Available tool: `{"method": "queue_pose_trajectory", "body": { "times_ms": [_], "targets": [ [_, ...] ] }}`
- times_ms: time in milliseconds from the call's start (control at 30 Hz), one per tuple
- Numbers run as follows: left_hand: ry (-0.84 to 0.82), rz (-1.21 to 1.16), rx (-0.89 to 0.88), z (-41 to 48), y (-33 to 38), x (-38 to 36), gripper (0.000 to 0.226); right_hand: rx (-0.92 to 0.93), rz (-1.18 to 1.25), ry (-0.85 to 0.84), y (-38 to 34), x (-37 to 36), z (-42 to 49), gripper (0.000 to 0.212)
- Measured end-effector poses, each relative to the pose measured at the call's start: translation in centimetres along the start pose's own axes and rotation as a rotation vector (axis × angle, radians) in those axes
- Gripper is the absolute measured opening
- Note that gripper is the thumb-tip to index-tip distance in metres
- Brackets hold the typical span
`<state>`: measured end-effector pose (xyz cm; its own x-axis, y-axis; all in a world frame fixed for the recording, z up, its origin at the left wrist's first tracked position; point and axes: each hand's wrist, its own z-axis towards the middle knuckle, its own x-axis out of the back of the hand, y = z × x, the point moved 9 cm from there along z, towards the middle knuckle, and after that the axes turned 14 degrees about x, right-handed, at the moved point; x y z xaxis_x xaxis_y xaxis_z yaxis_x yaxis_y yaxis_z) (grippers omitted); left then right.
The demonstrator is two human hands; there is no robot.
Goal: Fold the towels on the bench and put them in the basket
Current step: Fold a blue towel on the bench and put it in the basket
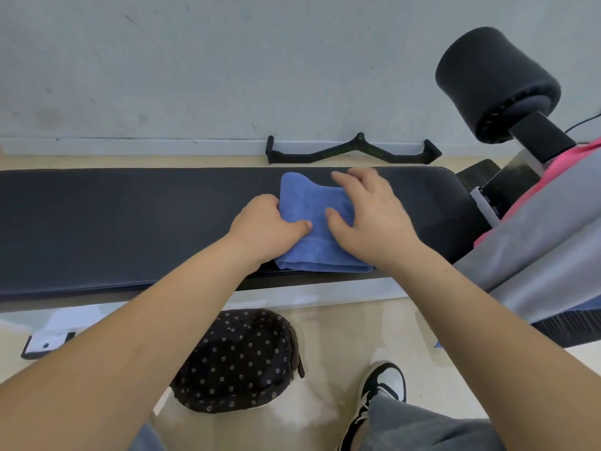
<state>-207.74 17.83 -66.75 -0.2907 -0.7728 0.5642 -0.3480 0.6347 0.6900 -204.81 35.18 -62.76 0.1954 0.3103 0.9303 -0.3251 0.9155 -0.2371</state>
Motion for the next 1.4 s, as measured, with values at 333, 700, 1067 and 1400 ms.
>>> {"method": "queue_pose_trajectory", "body": {
  "times_ms": [333,700,1067,1400],
  "targets": [
    [-0.068,-0.170,0.115,-0.6,-0.9,2.9,0.022,-0.035,0.184,-0.380,-1.6,-5.0,-0.5,0.108],
    [0.022,0.020,-0.192,-3.8,2.3,1.2,0.006,-0.135,0.198,-0.210,-2.6,-5.5,-0.4,0.106],
    [0.238,0.366,-0.343,-4.5,6.0,-1.6,0.018,-0.268,0.756,-0.099,-0.1,-3.0,-1.7,0.012],
    [0.126,0.523,-0.455,-5.8,5.3,-5.4,0.035,-0.562,0.852,0.074,2.9,-3.3,-2.0,0.036]
  ]
}}
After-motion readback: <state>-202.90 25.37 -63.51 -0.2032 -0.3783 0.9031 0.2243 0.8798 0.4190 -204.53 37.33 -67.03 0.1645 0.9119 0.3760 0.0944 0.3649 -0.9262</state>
